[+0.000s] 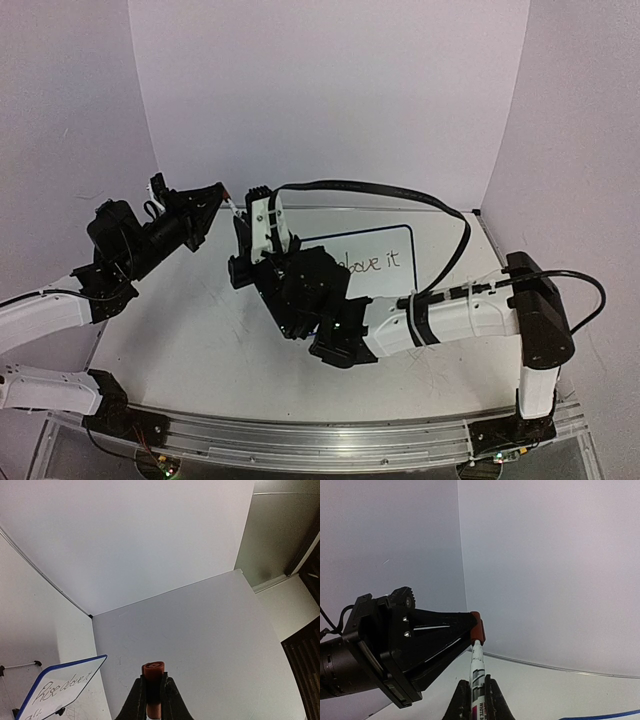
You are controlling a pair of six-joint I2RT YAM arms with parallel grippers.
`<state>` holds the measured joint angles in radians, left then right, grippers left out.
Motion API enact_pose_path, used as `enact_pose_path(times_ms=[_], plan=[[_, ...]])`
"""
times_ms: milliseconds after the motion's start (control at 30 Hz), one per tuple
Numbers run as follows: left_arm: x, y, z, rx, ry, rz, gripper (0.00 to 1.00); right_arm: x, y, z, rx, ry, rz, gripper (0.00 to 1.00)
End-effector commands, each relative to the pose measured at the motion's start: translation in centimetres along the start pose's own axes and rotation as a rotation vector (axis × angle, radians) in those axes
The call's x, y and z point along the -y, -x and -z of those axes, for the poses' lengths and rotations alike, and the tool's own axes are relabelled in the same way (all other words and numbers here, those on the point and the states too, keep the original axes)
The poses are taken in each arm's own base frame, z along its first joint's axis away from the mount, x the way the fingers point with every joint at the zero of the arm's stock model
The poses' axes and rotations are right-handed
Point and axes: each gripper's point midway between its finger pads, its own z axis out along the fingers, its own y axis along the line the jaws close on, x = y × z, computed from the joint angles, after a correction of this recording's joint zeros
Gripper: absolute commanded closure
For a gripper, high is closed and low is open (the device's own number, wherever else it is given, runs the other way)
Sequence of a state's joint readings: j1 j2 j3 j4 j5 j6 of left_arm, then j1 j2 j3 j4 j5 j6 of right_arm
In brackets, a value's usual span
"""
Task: Write a sentence on the whiteboard
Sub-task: Insert the whiteboard marker without the cap into the pen cap.
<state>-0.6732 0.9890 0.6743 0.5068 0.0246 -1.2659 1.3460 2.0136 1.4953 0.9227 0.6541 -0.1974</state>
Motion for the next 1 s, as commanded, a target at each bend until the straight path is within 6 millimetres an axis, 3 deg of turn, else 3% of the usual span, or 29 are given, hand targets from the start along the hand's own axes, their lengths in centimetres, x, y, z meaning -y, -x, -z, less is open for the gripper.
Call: enact_pose_path(times_ms=[0,533,833,967], plan=[[2.1,-0.3,0.1,-0.021,-0.055,-0.003,1.00,0.4,2.3,-0.7,0.055,-0.027,-0.052,1.00],[4.3,-1.0,0.3,-0.055,-0.115,0.018,1.00,0.6,0.7,-1.9,0.066,-0.044,-0.015,1.00],[3.9,-2.0,0.7,-0.076,-0.157,0.000,1.00,2.6,1.6,-3.4,0.097,-0.063,-0.073,1.00],[4.6,-3.2,0.6,-0.113,-0.201,-0.015,1.00,2.2,3.0,-4.8,0.151,-0.015,-0.146,1.00]])
